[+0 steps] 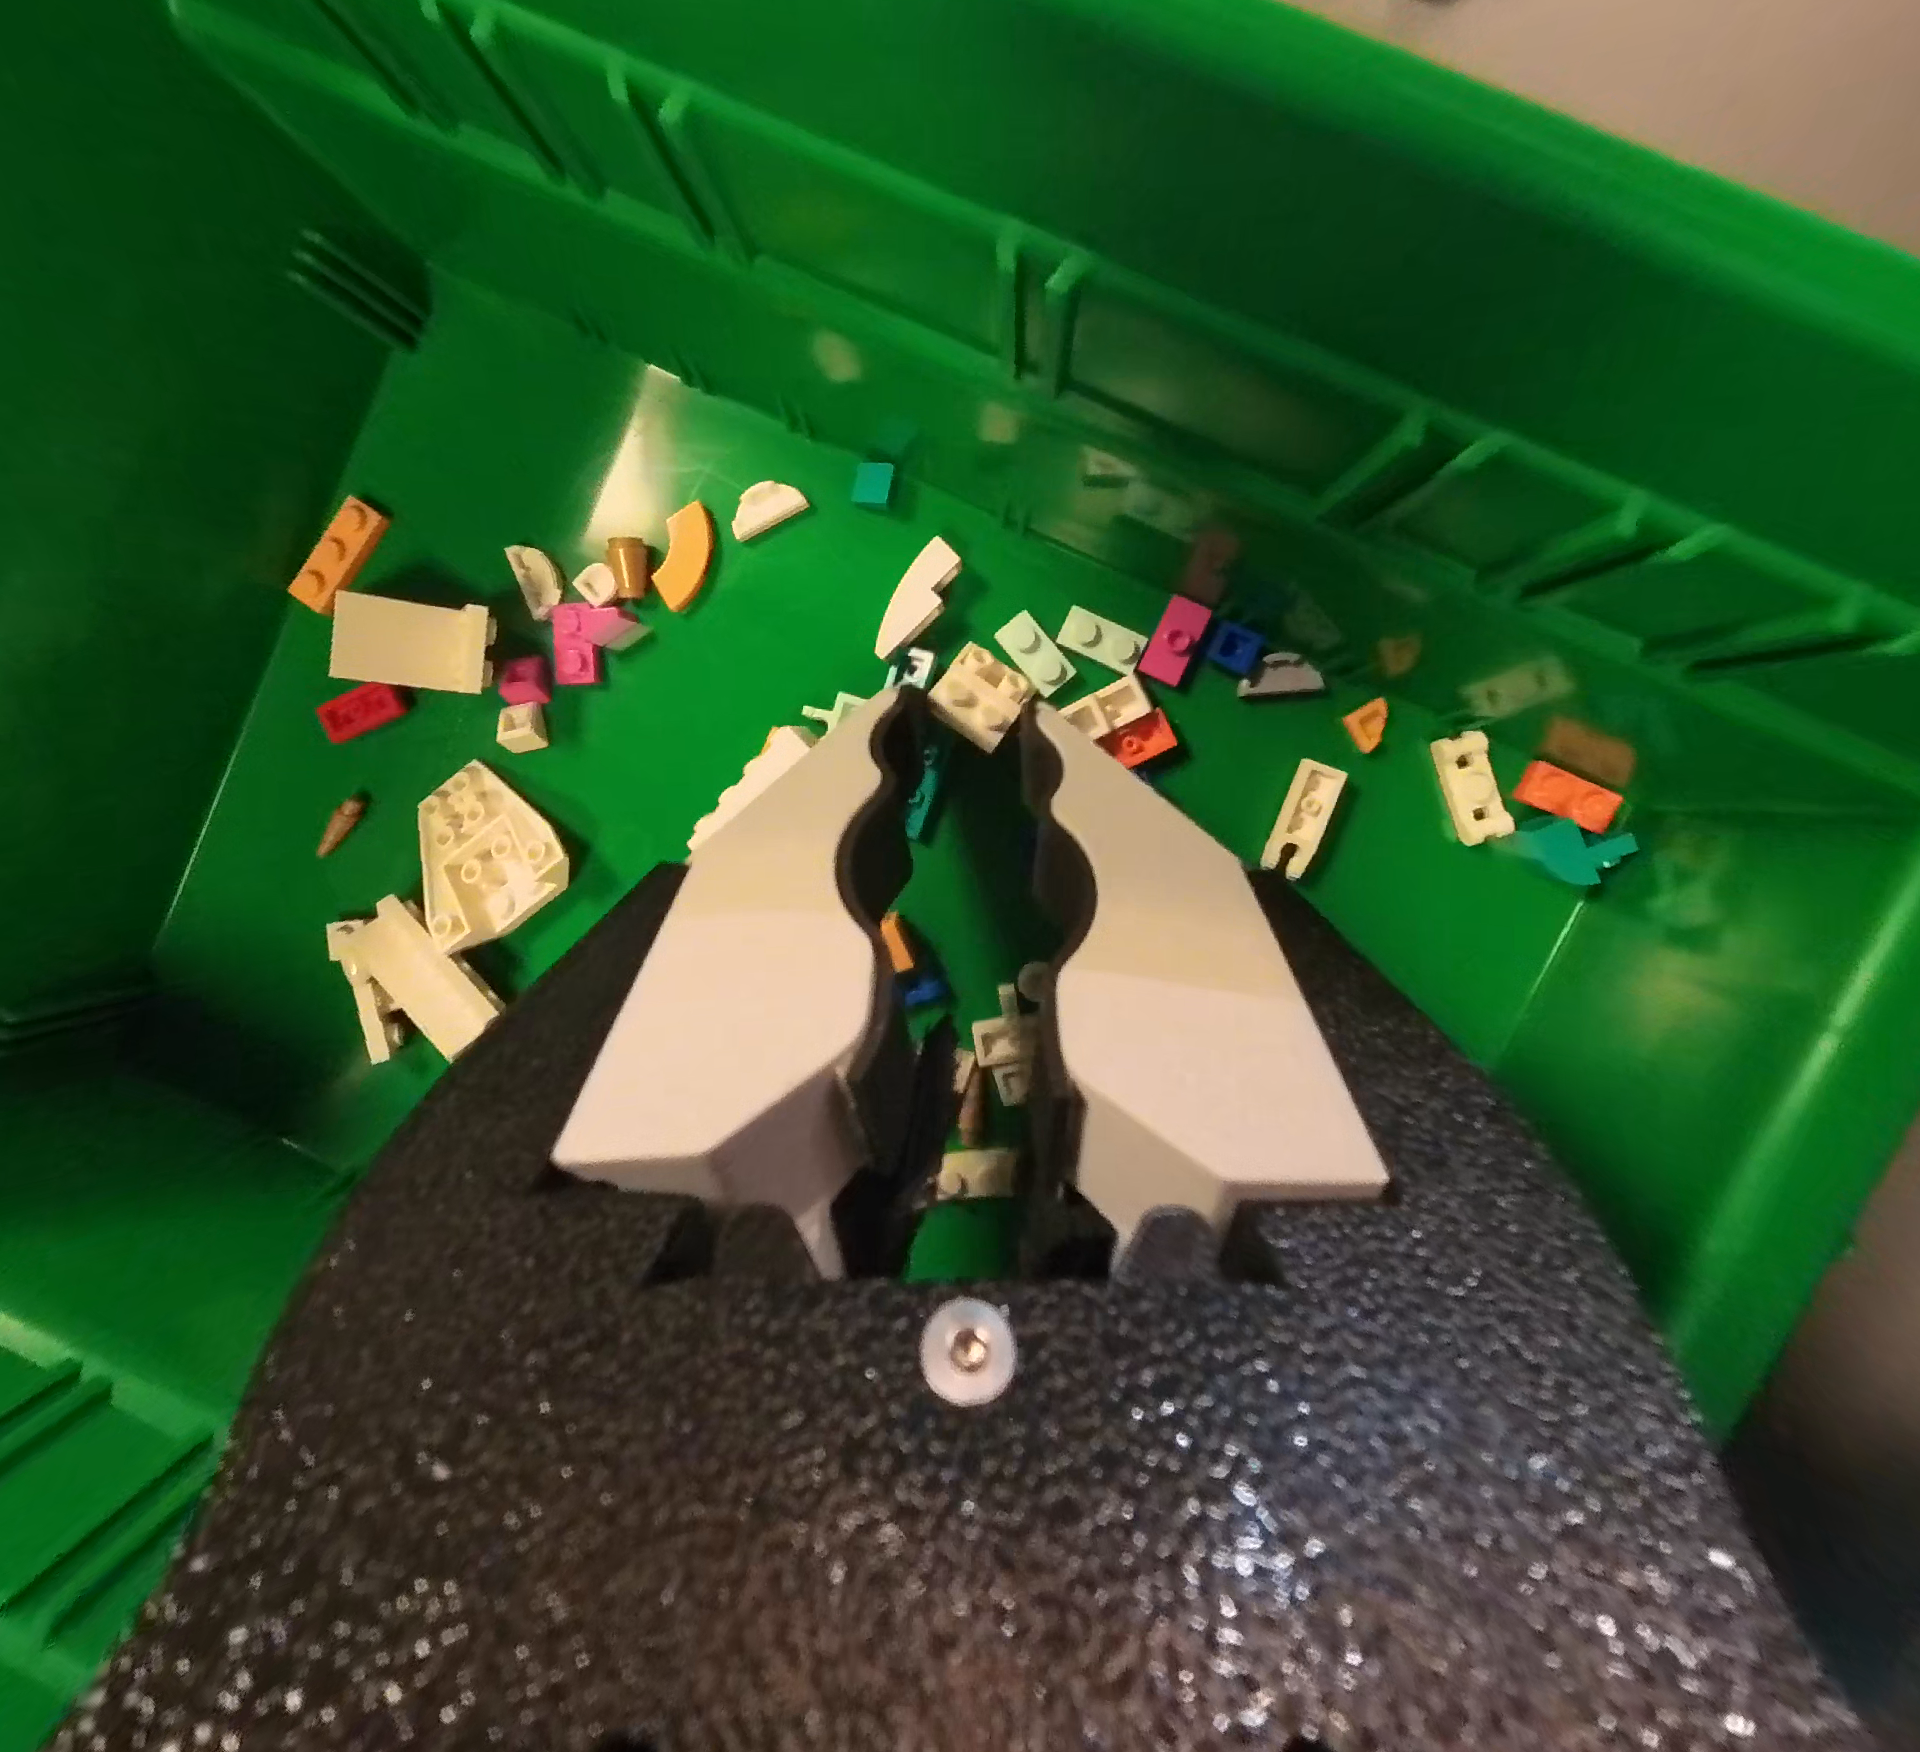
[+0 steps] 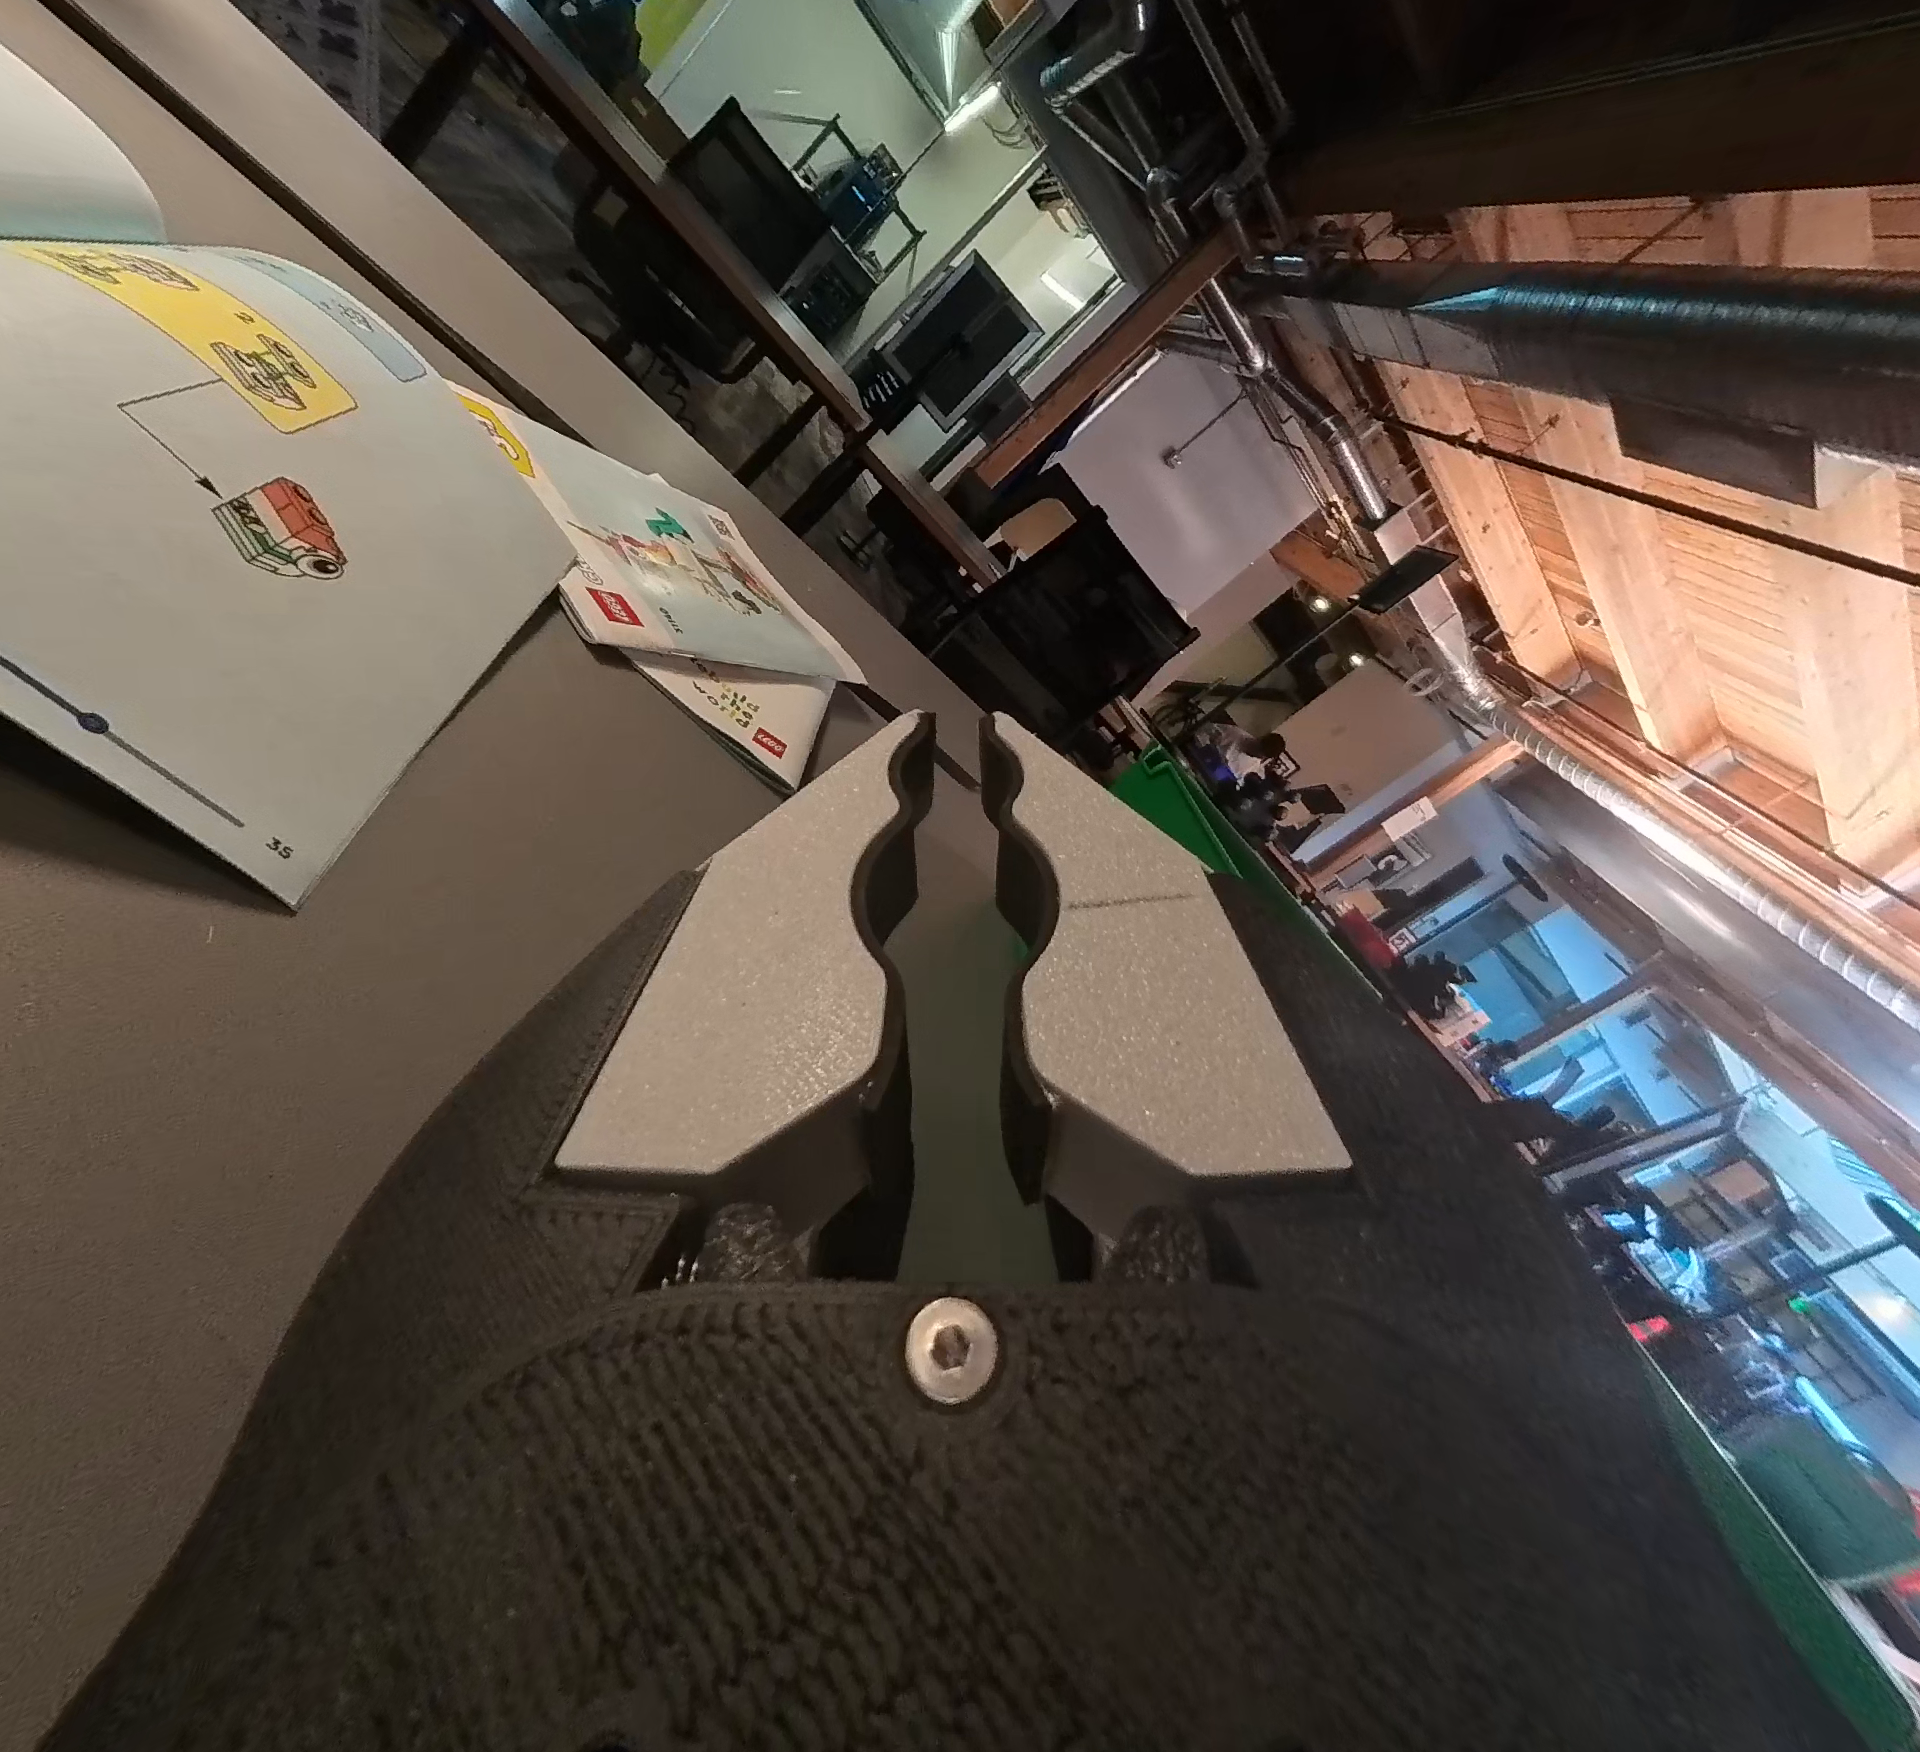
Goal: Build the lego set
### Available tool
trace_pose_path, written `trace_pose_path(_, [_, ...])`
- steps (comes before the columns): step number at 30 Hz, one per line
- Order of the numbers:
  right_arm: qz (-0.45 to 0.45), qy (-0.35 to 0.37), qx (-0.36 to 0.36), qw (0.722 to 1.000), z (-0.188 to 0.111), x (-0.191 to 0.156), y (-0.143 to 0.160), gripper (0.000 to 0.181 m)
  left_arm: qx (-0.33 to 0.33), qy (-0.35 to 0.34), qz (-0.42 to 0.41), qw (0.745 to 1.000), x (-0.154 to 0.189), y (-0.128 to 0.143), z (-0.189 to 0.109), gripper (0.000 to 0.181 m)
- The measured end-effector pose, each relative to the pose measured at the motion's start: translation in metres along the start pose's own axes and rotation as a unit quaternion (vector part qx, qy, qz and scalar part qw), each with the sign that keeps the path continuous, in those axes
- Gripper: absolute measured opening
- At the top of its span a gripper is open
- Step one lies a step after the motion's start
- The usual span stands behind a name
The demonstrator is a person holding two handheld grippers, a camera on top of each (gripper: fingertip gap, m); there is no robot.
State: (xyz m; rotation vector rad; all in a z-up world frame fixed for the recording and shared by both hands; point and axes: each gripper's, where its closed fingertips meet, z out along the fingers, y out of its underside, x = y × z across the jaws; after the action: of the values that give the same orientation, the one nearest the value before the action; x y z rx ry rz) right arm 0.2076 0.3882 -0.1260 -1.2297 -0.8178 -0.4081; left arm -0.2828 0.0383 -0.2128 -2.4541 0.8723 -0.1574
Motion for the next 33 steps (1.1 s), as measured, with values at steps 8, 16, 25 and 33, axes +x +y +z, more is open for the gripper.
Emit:
trace_pose_path(8, [0.006,0.006,-0.001,1.000,0.000,0.003,0.000,0.006,0.048,-0.134,-0.030,0.989,-0.022,-0.008,-0.031,0.016])
trace_pose_path(16, [0.027,-0.003,0.028,0.999,0.000,0.003,-0.008,0.006,0.154,-0.347,-0.070,0.922,-0.036,-0.058,-0.111,0.014])
trace_pose_path(25, [0.103,-0.007,0.059,0.993,-0.002,0.015,-0.009,0.006,0.370,-0.270,-0.028,0.888,0.057,-0.204,-0.143,0.014])
trace_pose_path(33, [0.126,-0.022,0.091,0.988,-0.006,0.012,-0.022,0.006,0.491,-0.122,-0.009,0.862,0.123,-0.301,-0.070,0.014])
